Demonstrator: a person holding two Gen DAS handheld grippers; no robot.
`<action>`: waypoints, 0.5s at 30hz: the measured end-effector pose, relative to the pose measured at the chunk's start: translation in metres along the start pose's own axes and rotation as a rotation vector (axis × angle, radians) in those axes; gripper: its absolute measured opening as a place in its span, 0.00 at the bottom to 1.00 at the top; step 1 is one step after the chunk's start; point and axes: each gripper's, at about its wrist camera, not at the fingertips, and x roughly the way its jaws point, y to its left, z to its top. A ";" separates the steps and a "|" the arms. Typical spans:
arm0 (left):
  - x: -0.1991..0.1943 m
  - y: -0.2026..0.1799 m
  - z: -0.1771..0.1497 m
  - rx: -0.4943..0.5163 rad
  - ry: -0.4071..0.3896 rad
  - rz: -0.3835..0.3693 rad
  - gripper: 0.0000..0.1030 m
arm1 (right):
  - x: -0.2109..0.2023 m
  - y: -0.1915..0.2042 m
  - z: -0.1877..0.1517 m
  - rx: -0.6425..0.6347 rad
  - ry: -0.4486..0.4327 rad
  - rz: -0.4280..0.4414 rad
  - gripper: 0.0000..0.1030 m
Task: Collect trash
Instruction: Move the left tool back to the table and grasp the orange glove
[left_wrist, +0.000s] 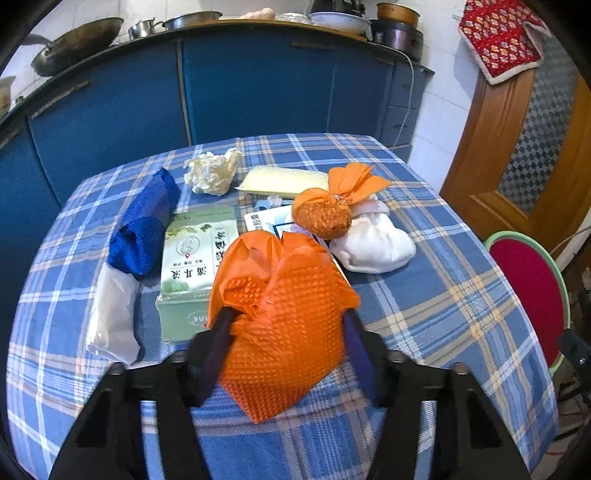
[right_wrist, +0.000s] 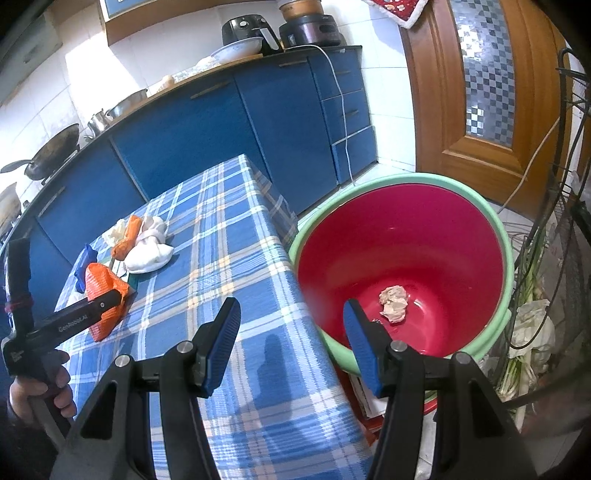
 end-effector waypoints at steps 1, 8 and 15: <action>0.000 0.000 -0.001 -0.001 0.002 -0.008 0.44 | 0.000 0.001 0.000 -0.003 0.001 0.001 0.58; -0.007 0.006 -0.002 -0.024 -0.011 -0.068 0.20 | 0.001 0.012 0.000 -0.029 0.003 0.010 0.58; -0.029 0.017 0.002 -0.048 -0.068 -0.095 0.18 | 0.004 0.029 0.005 -0.069 0.005 0.036 0.58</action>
